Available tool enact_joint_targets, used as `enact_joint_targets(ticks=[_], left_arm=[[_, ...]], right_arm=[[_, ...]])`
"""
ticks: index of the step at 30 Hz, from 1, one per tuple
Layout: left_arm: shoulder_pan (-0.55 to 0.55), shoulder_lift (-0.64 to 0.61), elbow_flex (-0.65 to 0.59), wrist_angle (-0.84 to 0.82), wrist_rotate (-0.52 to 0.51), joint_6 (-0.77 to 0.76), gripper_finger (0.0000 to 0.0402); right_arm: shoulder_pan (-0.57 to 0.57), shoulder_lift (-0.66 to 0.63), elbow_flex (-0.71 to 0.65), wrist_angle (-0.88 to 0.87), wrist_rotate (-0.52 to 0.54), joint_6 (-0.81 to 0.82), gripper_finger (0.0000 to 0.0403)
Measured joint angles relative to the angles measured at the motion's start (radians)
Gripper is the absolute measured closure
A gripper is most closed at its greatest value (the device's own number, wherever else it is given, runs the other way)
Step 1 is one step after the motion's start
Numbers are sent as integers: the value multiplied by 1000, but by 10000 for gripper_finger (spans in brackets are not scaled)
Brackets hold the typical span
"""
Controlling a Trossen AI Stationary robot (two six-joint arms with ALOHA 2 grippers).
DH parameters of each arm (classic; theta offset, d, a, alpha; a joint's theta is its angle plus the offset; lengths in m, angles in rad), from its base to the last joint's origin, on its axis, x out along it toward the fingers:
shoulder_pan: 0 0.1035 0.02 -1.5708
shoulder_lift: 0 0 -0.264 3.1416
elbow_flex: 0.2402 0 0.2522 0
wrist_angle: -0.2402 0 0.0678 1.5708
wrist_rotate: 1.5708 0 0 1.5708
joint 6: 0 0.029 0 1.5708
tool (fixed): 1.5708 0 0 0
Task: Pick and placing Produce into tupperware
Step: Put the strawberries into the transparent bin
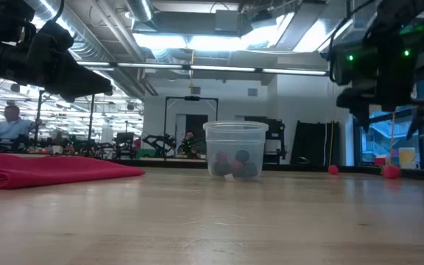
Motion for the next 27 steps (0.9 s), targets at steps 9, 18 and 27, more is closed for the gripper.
enact_joint_targets(ticks=[9, 18, 27], left_arm=[[0, 0, 0, 0, 0, 0, 278], [0, 0, 0, 0, 0, 0, 278], [0, 0, 0, 0, 0, 0, 278]], right_arm=[[-87, 2, -119, 190, -18, 37, 50], [-176, 112, -130, 269, -28, -30, 50], [-202, 268, -130, 347, -89, -46, 50]])
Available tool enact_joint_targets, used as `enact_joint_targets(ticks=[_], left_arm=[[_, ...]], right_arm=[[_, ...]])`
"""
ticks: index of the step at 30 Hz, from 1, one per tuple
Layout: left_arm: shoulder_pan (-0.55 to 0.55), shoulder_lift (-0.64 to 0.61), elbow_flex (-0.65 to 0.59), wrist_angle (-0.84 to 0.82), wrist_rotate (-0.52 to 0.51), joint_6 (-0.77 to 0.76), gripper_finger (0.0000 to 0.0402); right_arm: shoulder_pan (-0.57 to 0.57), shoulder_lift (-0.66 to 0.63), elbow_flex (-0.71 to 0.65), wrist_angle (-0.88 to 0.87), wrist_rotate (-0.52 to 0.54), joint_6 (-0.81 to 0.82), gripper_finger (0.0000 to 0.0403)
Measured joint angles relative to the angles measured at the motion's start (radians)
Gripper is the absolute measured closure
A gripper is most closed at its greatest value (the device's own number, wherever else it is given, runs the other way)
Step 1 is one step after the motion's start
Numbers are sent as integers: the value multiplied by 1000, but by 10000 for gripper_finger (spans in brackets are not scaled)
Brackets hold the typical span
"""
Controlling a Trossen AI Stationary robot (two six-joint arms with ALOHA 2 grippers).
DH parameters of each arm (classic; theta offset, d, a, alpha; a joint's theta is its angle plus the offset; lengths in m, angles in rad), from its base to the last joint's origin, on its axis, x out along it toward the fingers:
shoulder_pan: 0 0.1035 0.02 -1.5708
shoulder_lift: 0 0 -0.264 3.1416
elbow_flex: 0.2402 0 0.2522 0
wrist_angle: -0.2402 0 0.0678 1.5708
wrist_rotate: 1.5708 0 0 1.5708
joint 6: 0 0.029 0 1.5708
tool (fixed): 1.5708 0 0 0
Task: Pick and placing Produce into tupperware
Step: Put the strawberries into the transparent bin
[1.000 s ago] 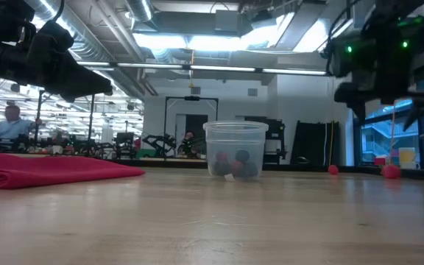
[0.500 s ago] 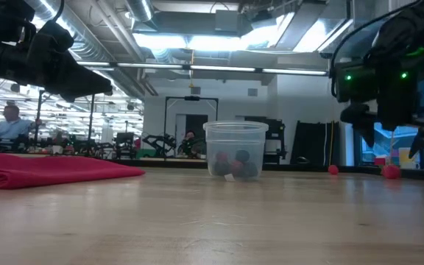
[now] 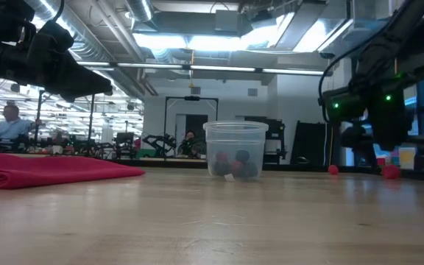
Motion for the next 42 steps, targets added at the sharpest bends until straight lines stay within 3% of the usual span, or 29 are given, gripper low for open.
enact_joint_targets(ticks=[11, 19, 42], left_arm=[[0, 0, 0, 0, 0, 0, 278], [0, 0, 0, 0, 0, 0, 278], [0, 0, 0, 0, 0, 0, 278]], right_arm=[[-5, 107, 2, 29, 19, 6, 49], [-5, 109, 0, 44, 17, -113, 49], [-5, 109, 0, 44, 13, -113, 49]])
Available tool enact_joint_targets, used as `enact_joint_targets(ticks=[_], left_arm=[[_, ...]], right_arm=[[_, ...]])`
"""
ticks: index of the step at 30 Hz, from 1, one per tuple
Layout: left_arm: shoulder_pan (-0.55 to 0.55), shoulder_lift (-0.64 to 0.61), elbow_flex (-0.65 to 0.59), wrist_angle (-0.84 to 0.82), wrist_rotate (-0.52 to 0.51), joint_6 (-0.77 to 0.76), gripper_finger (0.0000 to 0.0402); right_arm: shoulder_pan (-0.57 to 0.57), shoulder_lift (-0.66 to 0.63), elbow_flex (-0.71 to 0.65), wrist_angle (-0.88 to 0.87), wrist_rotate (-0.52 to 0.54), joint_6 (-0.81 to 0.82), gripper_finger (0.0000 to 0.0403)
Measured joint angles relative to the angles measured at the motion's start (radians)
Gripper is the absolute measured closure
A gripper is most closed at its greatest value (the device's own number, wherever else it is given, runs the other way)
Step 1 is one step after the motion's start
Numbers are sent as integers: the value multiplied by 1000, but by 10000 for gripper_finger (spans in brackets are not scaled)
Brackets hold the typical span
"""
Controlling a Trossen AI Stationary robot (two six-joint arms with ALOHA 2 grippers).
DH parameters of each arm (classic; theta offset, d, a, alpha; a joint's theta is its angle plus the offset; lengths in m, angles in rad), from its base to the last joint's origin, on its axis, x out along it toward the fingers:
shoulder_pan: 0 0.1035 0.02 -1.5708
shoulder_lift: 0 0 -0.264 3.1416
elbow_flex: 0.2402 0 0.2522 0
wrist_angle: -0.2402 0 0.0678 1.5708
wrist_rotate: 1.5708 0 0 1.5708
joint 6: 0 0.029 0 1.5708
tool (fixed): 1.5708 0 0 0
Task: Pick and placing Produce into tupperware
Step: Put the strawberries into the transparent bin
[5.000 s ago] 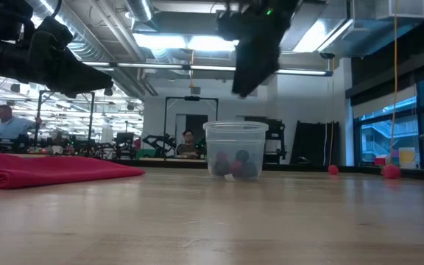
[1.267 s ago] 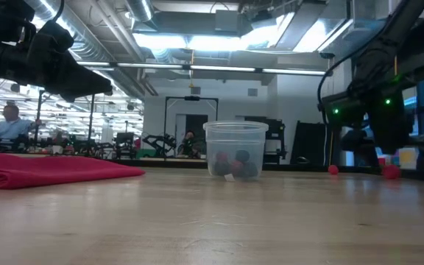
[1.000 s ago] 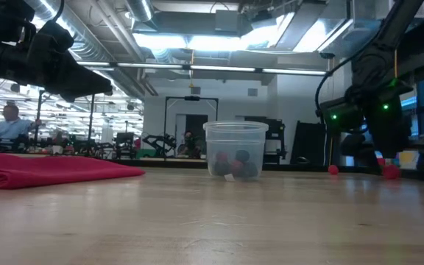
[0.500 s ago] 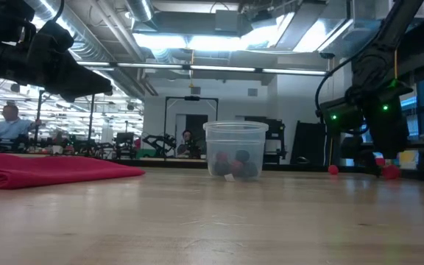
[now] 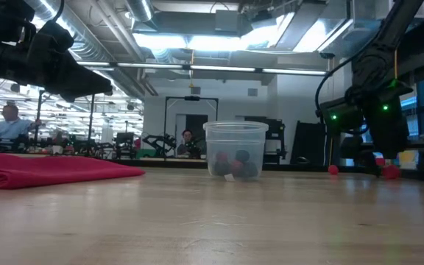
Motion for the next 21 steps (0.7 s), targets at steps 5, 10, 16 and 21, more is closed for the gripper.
enact_joint_targets(ticks=[5, 10, 16, 21], left_arm=[[0, 0, 0, 0, 0, 0, 278], [1, 1, 0, 26, -165, -29, 278], [21, -4, 1, 45, -796, -52, 278], [26, -2, 1, 39, -941, -51, 278]], right_arm=[[0, 0, 0, 0, -1, 0, 49], [0, 0, 0, 0, -1, 0, 50], [0, 0, 0, 1, -2, 0, 50], [0, 0, 0, 1, -2, 0, 50]])
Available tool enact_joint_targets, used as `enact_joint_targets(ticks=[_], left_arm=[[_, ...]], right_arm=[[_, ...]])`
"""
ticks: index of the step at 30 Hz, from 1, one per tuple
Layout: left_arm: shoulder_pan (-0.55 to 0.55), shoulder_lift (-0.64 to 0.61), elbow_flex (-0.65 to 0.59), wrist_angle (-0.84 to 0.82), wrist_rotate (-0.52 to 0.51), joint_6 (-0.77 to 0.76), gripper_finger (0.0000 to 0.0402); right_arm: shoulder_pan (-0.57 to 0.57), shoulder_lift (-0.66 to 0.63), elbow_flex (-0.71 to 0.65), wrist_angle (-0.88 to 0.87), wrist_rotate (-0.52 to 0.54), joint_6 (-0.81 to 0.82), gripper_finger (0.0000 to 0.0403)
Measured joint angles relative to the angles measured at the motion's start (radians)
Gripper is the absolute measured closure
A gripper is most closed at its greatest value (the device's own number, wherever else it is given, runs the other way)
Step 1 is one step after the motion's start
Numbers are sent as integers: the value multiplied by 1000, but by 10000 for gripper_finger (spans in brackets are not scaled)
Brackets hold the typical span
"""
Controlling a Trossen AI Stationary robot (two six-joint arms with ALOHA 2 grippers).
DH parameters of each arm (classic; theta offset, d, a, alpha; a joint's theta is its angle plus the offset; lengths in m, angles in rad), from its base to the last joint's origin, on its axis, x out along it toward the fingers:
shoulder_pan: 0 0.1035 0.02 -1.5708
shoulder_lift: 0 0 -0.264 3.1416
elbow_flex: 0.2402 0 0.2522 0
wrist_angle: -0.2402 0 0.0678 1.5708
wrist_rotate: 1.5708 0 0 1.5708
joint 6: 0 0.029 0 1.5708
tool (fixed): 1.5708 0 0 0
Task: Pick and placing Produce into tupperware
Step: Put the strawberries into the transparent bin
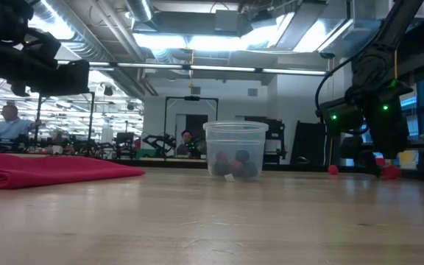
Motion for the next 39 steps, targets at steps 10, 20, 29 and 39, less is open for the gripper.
enact_joint_targets(ticks=[10, 20, 29, 39], left_arm=[[0, 0, 0, -1, 28, 0, 278], [0, 0, 0, -1, 29, 0, 278], [0, 0, 0, -1, 29, 0, 278], [0, 0, 0, -1, 30, 0, 278]], right_arm=[[0, 0, 0, 0, 0, 0, 50], [0, 0, 0, 0, 0, 0, 50], [2, 0, 0, 13, 0, -6, 50], [9, -1, -1, 50, -1, -80, 50]])
